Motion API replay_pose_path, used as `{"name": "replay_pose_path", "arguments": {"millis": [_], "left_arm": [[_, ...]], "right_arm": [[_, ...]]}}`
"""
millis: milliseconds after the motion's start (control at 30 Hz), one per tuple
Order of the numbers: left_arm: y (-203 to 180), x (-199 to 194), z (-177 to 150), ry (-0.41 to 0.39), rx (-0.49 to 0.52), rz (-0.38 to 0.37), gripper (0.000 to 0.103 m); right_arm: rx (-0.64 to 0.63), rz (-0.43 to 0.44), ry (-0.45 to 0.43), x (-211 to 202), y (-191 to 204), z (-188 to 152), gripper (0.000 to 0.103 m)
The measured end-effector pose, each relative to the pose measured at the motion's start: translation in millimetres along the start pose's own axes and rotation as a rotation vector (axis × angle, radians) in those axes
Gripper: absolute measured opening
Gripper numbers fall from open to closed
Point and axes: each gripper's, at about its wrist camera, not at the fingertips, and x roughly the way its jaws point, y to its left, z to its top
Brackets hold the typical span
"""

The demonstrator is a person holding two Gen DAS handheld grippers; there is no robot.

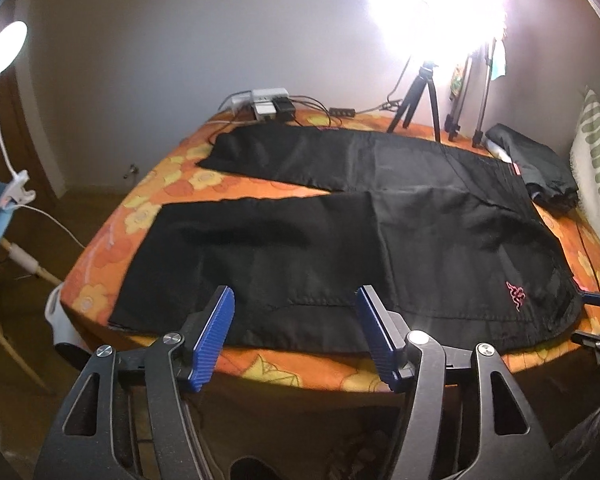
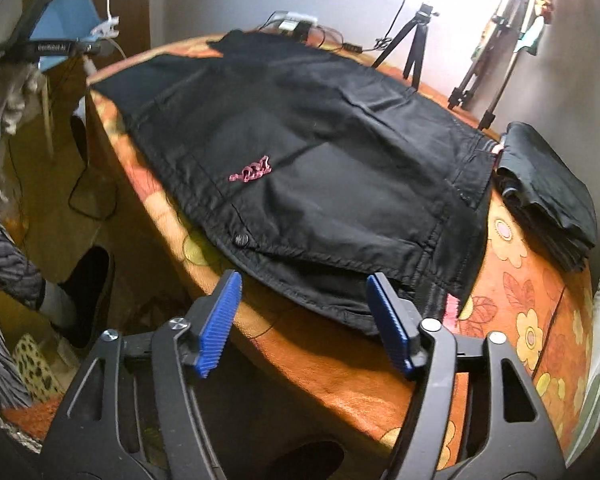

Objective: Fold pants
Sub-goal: 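Grasp the trouser leg hem with the right tool while the left tool grasps the other hem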

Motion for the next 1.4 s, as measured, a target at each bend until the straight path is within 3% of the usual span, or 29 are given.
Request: {"name": "replay_pose_path", "arguments": {"millis": [400,567,633,733,1133,1400], "left_arm": [[-3,10,-7,0.046,0.051,-0.027,0.063],[-11,13,-11,0.052,0.136,-0.023,0.063],[-16,14,-12,0.054,0.171,-0.028,0.063],[-26,14,-15,0.050,0.222,-0.043,0.063],[-66,23,-31,0.076,0.422,-0.094,0.063],[-73,45,-35,0.106,0.502,-0.013,0.063]], "right_arm": [[-0.095,-0.015,0.068,24,9,6,0.059],[-0.105,0.021,0.077,28,10,11,0.034],[-0.105,0.036,0.079,29,11,12,0.019],[-0.096,0.042,0.075,29,12,14,0.012],[0.013,-0.022,-0.044,7,-13,50,0.007],[0.074,-0.037,-0.108,-8,-31,75,0.006]]}}
